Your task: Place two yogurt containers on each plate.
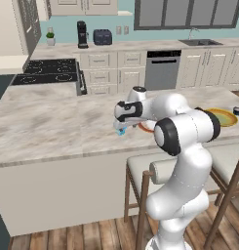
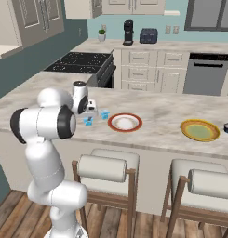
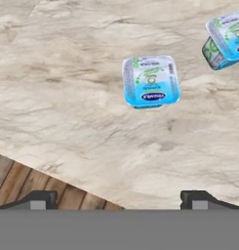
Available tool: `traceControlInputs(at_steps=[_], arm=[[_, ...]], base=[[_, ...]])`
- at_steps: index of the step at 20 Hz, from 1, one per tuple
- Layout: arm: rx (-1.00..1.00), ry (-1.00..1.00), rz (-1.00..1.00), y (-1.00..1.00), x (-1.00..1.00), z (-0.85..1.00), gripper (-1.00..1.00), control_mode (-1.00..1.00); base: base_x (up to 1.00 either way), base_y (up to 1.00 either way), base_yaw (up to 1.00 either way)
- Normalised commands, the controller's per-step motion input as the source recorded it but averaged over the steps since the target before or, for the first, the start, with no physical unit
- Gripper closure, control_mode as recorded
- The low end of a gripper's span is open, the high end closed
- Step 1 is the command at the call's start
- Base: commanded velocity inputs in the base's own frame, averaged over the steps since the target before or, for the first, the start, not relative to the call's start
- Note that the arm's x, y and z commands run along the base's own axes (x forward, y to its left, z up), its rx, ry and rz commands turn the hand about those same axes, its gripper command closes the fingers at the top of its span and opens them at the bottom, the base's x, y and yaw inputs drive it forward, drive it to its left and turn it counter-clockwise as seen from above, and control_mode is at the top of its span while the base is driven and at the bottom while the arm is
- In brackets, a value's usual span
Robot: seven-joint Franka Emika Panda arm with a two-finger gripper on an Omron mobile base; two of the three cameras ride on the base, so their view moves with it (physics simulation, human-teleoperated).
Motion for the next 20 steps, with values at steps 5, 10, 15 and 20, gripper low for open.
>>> traceControlInputs(at_steps=[5,10,15,20], arm=[[0.00,0.00,0.00,0.00,0.24,-0.02,-1.00,-1.00],[0.00,0.00,0.00,0.00,0.23,-0.15,-1.00,-1.00],[0.00,0.00,0.00,0.00,0.25,-0.21,-1.00,-1.00],[0.00,0.00,0.00,0.00,0.25,-0.16,-1.00,-1.00]], base=[[0.00,0.00,0.00],[0.00,0.00,0.00],[0.00,0.00,0.00],[0.00,0.00,0.00]])
